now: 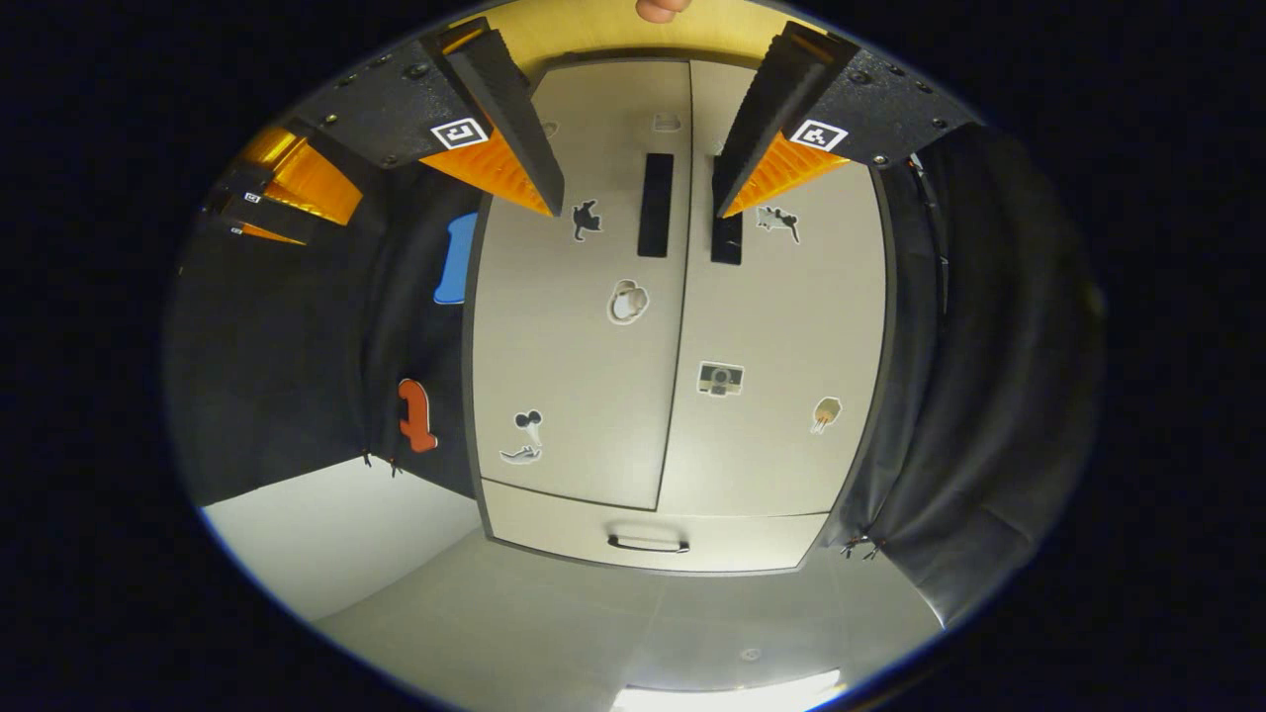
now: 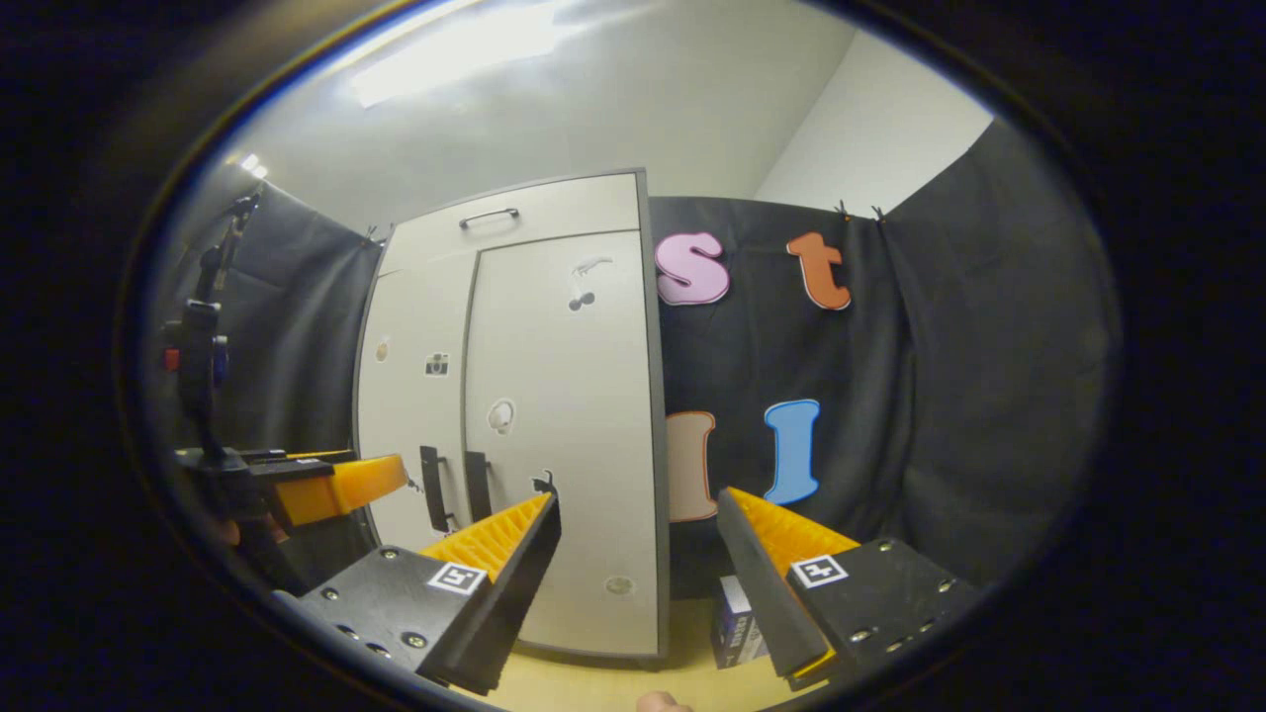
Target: Grasp the bottle in the cabinet with the left hand and place it on the coaster, then close the right door with the right hand and the left door with the left hand.
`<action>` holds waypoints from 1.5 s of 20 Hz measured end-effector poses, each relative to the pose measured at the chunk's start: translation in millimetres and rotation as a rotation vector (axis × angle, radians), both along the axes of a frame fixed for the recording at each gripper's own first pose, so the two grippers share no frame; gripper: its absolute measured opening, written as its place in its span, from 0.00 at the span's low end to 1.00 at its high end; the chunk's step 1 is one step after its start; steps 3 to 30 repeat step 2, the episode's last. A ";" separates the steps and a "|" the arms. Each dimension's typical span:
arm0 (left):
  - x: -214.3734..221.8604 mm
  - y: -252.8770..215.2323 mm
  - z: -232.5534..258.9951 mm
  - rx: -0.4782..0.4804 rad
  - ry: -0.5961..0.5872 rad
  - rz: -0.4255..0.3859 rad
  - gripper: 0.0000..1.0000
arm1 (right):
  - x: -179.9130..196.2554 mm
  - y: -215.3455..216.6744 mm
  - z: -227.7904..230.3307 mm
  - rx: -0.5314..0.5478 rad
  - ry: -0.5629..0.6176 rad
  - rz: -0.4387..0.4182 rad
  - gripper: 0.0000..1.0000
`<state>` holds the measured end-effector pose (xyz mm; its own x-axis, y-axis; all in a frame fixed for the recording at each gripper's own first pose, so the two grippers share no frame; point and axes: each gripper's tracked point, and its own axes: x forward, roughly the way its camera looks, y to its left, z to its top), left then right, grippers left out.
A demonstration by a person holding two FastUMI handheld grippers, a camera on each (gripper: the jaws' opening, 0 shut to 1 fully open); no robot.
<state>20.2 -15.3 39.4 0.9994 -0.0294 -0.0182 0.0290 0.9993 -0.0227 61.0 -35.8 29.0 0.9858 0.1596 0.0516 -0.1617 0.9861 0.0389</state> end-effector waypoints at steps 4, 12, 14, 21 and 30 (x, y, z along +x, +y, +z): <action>-0.6 -17.8 -2.1 0.007 0.006 0.004 0.95 | 2.6 -14.7 -1.4 -0.001 0.004 0.010 0.96; -0.6 -17.8 -2.1 0.007 0.006 0.004 0.95 | 2.6 -14.7 -1.4 -0.001 0.004 0.010 0.96; -0.6 -17.8 -2.1 0.007 0.006 0.004 0.95 | 2.6 -14.7 -1.4 -0.001 0.004 0.010 0.96; -0.6 -17.8 -2.1 0.007 0.006 0.004 0.95 | 2.6 -14.7 -1.4 -0.001 0.004 0.010 0.96; -0.6 -17.8 -2.1 0.007 0.006 0.004 0.95 | 2.6 -14.7 -1.4 -0.001 0.004 0.010 0.96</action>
